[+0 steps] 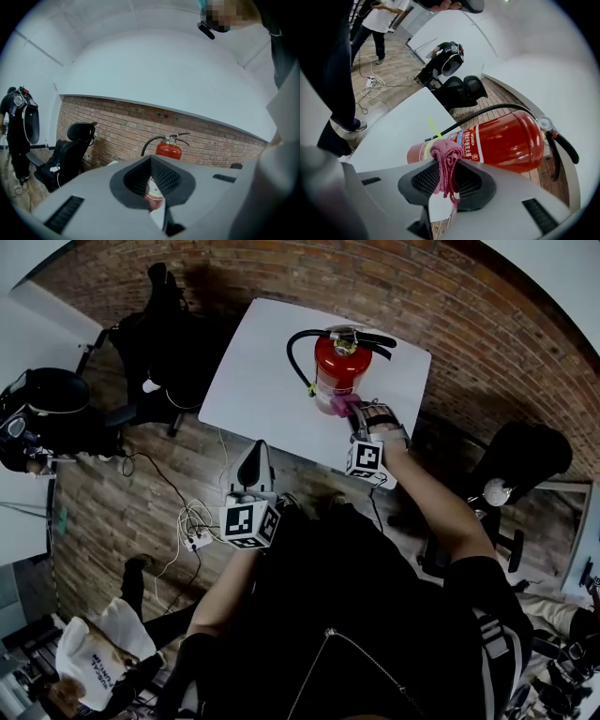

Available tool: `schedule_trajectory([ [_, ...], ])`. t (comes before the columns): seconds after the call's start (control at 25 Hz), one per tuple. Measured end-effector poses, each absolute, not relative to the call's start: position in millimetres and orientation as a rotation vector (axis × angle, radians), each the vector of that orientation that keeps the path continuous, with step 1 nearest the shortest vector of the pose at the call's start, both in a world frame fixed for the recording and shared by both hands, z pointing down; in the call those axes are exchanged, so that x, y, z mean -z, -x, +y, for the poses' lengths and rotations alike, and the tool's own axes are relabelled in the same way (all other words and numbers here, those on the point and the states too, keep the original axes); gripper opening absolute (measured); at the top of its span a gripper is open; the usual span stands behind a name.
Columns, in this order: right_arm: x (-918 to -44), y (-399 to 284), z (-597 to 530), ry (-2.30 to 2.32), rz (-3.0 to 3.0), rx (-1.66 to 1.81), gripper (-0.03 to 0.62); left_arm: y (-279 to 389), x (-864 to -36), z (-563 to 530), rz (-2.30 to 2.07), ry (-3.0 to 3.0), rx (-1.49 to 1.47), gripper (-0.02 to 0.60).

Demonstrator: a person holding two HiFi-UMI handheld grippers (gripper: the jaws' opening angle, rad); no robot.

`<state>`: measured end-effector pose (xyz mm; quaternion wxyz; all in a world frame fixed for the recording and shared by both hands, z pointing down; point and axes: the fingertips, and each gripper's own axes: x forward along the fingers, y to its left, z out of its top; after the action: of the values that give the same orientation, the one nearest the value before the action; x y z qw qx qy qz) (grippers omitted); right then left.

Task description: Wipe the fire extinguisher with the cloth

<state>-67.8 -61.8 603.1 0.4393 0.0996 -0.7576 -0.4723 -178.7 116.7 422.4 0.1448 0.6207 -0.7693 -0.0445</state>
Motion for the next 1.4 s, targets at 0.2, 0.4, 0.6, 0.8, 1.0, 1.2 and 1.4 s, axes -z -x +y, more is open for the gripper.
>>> schedule_trajectory([
  [0.2,-570,67,-60,-0.302,-1.894,1.2,0.101,182,-409,106,-2.22,-1.842,0.134,0.011],
  [0.4,-536,66,-58,-0.359,-1.906,1.222,0.101,180,-391,92,-2.218,-1.905,0.122,0.011],
  [0.6,-507,65,-57,-0.415,-1.904,1.252,0.101,184,-369,72,-2.221,-1.969,0.104,0.011],
  [0.8,-482,64,-56,-0.459,-1.904,1.268,0.101,190,-351,49,-2.229,-2.035,0.089,0.009],
  [1.0,-464,64,-55,-0.498,-1.908,1.257,0.101,199,-341,29,-2.235,-2.075,0.092,0.009],
  [1.2,-449,63,-55,-0.549,-1.905,1.268,0.101,203,-335,19,-2.238,-2.105,0.099,0.009],
  [1.4,-439,63,-46,-0.577,-1.912,1.243,0.101,206,-337,13,-2.228,-2.12,0.096,0.009],
])
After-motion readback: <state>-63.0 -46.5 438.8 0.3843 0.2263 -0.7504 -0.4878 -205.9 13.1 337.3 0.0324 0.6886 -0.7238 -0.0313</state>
